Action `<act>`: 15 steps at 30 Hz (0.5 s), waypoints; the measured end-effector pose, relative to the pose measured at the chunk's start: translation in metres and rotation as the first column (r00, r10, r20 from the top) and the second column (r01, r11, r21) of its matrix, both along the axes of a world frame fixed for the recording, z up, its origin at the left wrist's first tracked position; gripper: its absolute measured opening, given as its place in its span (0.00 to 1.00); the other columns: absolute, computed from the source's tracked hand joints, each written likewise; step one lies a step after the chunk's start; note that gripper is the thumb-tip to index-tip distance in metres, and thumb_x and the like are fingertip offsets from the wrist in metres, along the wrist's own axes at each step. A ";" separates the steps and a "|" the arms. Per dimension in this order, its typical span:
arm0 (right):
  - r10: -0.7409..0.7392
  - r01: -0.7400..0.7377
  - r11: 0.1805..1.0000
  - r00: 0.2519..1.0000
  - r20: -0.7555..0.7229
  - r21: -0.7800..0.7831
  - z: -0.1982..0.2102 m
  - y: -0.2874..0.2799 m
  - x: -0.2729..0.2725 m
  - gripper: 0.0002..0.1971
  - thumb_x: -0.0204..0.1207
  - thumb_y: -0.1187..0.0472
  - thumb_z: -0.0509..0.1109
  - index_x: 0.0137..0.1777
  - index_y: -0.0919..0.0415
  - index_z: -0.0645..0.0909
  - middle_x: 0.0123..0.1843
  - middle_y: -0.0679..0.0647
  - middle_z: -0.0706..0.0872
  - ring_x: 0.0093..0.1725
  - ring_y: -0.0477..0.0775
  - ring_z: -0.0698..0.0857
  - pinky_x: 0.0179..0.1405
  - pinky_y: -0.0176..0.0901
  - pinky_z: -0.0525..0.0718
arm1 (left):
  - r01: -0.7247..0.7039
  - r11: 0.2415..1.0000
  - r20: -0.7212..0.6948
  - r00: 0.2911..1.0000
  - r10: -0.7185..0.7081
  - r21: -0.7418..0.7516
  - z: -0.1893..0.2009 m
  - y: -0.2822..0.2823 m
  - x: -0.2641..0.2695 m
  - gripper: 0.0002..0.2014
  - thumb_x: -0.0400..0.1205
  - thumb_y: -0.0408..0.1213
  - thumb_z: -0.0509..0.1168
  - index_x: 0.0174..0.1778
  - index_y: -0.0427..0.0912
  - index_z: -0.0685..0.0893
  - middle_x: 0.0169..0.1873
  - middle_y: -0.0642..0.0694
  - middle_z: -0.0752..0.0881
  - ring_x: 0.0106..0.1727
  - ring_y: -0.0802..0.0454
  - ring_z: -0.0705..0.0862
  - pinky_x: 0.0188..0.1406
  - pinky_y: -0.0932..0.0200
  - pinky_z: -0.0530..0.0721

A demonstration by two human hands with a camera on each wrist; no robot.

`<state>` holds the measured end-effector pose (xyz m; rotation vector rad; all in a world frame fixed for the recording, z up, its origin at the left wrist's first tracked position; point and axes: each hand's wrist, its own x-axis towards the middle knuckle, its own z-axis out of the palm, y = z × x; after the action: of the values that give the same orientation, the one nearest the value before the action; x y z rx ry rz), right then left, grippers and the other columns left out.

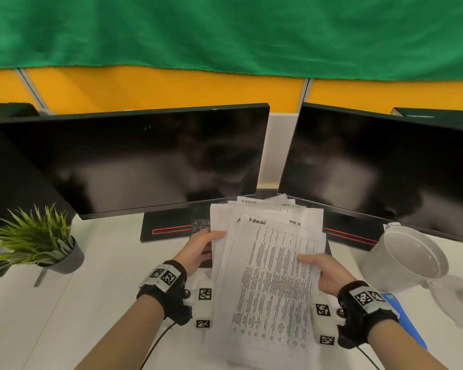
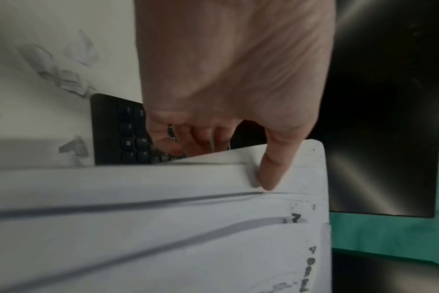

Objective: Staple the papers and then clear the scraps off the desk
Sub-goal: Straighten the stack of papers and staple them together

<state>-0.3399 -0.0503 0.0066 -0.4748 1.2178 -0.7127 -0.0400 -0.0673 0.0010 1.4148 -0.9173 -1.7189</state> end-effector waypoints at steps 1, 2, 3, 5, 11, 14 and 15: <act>0.002 -0.001 1.000 1.000 0.013 -0.016 0.003 0.000 -0.001 0.19 0.78 0.73 0.60 0.68 0.64 0.75 0.63 0.68 0.85 0.57 0.68 0.86 0.43 0.59 0.90 | 0.018 1.000 -0.014 1.000 -0.018 0.004 0.002 0.001 -0.001 0.21 0.78 0.44 0.67 0.66 0.43 0.77 0.61 0.40 0.84 0.63 0.40 0.82 0.71 0.37 0.75; 0.007 -0.006 0.999 1.000 0.021 -0.034 0.007 0.001 -0.001 0.19 0.78 0.73 0.59 0.67 0.64 0.75 0.62 0.68 0.85 0.57 0.67 0.87 0.42 0.58 0.90 | 0.038 0.999 -0.038 0.999 -0.037 0.010 0.005 0.002 -0.003 0.21 0.79 0.44 0.66 0.67 0.43 0.75 0.62 0.40 0.83 0.63 0.40 0.81 0.70 0.37 0.75; 0.015 -0.014 0.998 1.000 0.021 -0.056 0.011 0.001 -0.002 0.18 0.78 0.74 0.59 0.66 0.64 0.76 0.61 0.67 0.86 0.56 0.66 0.87 0.42 0.57 0.90 | 0.051 0.999 -0.067 0.996 -0.051 0.010 0.006 0.003 -0.003 0.21 0.79 0.43 0.66 0.68 0.44 0.74 0.63 0.40 0.82 0.64 0.41 0.80 0.70 0.38 0.75; 0.033 -0.032 0.995 0.999 0.011 -0.096 0.019 0.003 -0.004 0.17 0.78 0.74 0.58 0.64 0.62 0.77 0.57 0.65 0.89 0.54 0.64 0.89 0.41 0.55 0.90 | 0.077 0.997 -0.133 0.988 -0.076 0.001 0.006 0.005 -0.004 0.24 0.77 0.44 0.67 0.69 0.43 0.73 0.63 0.39 0.82 0.64 0.41 0.81 0.64 0.41 0.79; 0.006 -0.017 0.990 0.997 -0.073 -0.143 0.034 0.000 -0.014 0.17 0.77 0.73 0.59 0.63 0.60 0.77 0.54 0.62 0.90 0.53 0.63 0.89 0.48 0.59 0.88 | 0.084 0.996 -0.310 0.948 -0.069 0.034 0.006 0.007 -0.016 0.37 0.70 0.45 0.73 0.75 0.43 0.68 0.71 0.34 0.77 0.68 0.35 0.79 0.61 0.36 0.82; -0.018 -0.002 0.986 0.993 -0.117 -0.170 0.040 -0.002 -0.020 0.19 0.77 0.73 0.61 0.67 0.60 0.75 0.58 0.63 0.88 0.55 0.63 0.88 0.53 0.61 0.85 | 0.082 0.996 -0.377 0.924 -0.068 0.020 0.007 0.011 -0.023 0.30 0.76 0.44 0.66 0.74 0.42 0.71 0.70 0.35 0.79 0.70 0.35 0.78 0.69 0.32 0.76; -0.024 0.001 0.984 0.992 -0.120 -0.181 0.042 -0.003 -0.022 0.20 0.77 0.72 0.61 0.67 0.59 0.75 0.59 0.63 0.88 0.55 0.62 0.88 0.53 0.60 0.85 | 0.083 0.996 -0.403 0.912 -0.071 0.013 0.007 0.012 -0.024 0.28 0.77 0.45 0.65 0.74 0.43 0.71 0.70 0.35 0.79 0.70 0.35 0.78 0.70 0.32 0.74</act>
<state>-0.3623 -0.0532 0.0483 -0.6693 1.2772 -0.8184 -0.0639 -0.0551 0.0076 0.9935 -0.7262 -1.9923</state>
